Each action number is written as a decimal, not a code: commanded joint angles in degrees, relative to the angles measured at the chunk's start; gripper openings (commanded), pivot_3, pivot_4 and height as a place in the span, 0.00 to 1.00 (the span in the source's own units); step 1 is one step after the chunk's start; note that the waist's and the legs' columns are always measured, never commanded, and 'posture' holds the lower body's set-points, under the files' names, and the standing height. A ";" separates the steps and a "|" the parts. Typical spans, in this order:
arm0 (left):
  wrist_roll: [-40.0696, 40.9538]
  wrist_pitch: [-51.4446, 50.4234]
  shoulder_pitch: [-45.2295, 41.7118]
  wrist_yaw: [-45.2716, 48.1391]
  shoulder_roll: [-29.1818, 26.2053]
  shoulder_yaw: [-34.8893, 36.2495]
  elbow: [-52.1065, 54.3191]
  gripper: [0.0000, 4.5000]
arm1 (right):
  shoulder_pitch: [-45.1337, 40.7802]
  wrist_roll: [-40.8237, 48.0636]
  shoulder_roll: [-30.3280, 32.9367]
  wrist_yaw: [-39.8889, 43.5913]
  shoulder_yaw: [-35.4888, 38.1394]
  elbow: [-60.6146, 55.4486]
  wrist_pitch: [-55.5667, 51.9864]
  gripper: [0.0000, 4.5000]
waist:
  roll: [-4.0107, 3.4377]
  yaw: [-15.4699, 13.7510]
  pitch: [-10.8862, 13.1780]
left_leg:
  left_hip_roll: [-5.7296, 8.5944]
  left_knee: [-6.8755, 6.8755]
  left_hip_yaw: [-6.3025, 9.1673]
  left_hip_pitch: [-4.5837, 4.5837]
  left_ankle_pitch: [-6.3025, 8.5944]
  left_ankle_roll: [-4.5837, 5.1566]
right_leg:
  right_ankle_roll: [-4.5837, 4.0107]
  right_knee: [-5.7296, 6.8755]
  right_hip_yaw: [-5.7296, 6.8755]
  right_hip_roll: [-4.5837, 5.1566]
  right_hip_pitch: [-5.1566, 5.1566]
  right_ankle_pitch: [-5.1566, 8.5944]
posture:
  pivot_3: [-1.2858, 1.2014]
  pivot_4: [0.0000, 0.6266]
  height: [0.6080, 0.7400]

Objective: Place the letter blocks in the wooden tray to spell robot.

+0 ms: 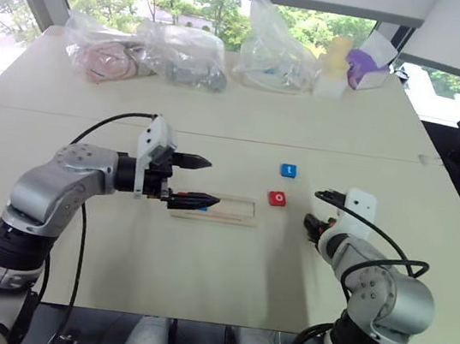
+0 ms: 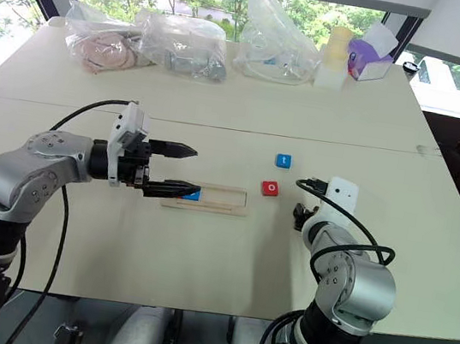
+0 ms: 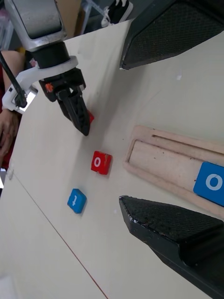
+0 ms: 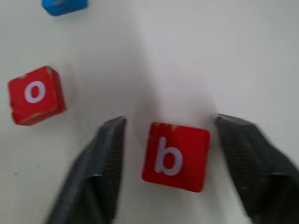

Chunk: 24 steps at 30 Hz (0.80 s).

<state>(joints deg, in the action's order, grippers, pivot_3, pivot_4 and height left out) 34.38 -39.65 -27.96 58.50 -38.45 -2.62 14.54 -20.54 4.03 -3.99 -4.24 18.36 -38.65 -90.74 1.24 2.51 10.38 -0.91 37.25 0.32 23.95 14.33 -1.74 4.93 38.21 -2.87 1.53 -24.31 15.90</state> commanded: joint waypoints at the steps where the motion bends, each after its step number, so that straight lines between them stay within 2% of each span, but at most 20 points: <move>1: 0.32 0.29 -0.93 0.42 -1.00 1.39 0.30 1.00 | -0.04 -1.44 0.17 -0.79 1.03 -1.44 0.22 0.99 | 0.00 -0.12 0.00 | 0.00 0.01 0.01 0.00 0.00 0.00 | 0.00 0.00 0.00 0.00 0.01 0.00 | 0.52 0.24 0.96; 6: 0.96 -0.25 -0.01 3.61 -4.59 1.54 0.81 1.00 | -3.50 2.91 13.26 8.75 3.76 1.20 9.28 0.99 | -0.03 -0.01 0.02 | 0.07 0.03 -0.06 0.03 0.00 0.00 | 0.01 -0.08 -0.01 0.08 0.02 0.00 | 0.52 0.24 0.96; 10: 3.14 -1.96 1.62 10.07 -10.35 0.80 4.17 1.00 | 3.13 11.09 35.73 36.81 -1.14 9.04 29.42 0.99 | -0.01 0.06 0.03 | 0.07 -0.08 -0.08 0.01 0.01 0.01 | 0.03 -0.16 -0.01 -0.01 0.03 0.01 | 0.52 0.24 0.96; 13: 4.38 -2.23 2.13 13.28 -12.40 0.05 6.21 1.00 | 8.40 13.71 45.11 50.37 -1.49 16.95 42.27 0.99 | 0.01 -0.05 0.04 | 0.06 -0.15 -0.09 -0.01 0.06 0.10 | 0.08 -0.23 0.03 -0.10 0.14 0.09 | 0.52 0.24 0.96; 18: 2.62 -0.42 1.04 15.27 -12.13 -2.33 6.76 1.00 | 9.14 13.43 50.48 59.87 -3.64 31.38 56.39 0.99 | 0.03 0.04 0.07 | 0.07 0.04 -0.18 -0.12 0.06 0.10 | 0.10 -0.18 -0.09 -0.07 0.20 0.08 | 0.52 0.24 0.96; 21: 2.45 -0.49 0.46 14.21 -10.98 -2.82 6.98 1.00 | 9.37 13.04 51.04 63.25 -6.30 36.79 61.81 0.99 | 0.09 0.00 0.11 | 0.06 0.07 -0.18 -0.65 0.06 0.11 | 0.09 -0.28 -0.08 -0.09 0.83 0.10 | 0.52 0.24 0.96; 24: 2.54 -0.76 0.66 13.49 -10.41 -2.73 7.05 1.00 | 9.97 13.08 50.51 65.44 -8.78 39.89 64.80 0.99 | 0.08 0.01 0.11 | 0.01 0.06 -0.15 -0.71 0.06 0.11 | 0.10 -0.27 -0.08 -0.10 0.88 0.11 | 0.52 0.24 0.96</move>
<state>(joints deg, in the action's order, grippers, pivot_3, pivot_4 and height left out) 36.73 -40.81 -26.87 72.31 -48.89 -5.93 20.42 -10.65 16.96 46.41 59.71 9.77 0.72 -28.29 1.32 2.52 10.49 -0.91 37.30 0.18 23.25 14.39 -1.64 5.03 37.94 -2.96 1.43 -23.44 16.01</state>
